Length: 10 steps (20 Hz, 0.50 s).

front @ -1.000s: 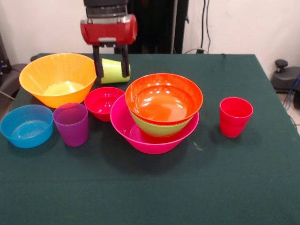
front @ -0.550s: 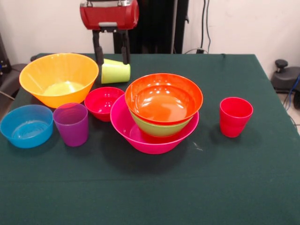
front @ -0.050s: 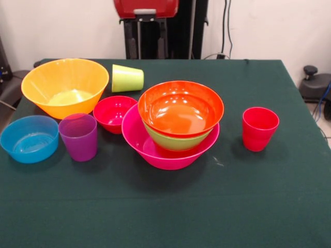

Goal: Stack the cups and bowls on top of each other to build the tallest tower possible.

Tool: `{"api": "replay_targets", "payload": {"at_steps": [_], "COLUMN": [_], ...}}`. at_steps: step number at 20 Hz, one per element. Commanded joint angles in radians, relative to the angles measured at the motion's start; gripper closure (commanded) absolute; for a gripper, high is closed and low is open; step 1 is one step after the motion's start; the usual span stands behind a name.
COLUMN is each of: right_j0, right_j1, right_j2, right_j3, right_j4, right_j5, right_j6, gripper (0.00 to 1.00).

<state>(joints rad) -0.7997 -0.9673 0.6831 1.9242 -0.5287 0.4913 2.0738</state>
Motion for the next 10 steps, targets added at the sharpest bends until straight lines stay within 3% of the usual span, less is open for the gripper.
{"api": "replay_targets", "payload": {"at_steps": [1,10], "right_j0": [0.032,0.005], "right_j1": [0.028,0.066], "right_j2": [-0.014,-0.015], "right_j3": [0.031,0.01], "right_j4": [0.002,-0.028], "right_j5": [0.11,0.093], "right_j6": [-0.065,-0.101], "gripper": [0.0,0.0]}}
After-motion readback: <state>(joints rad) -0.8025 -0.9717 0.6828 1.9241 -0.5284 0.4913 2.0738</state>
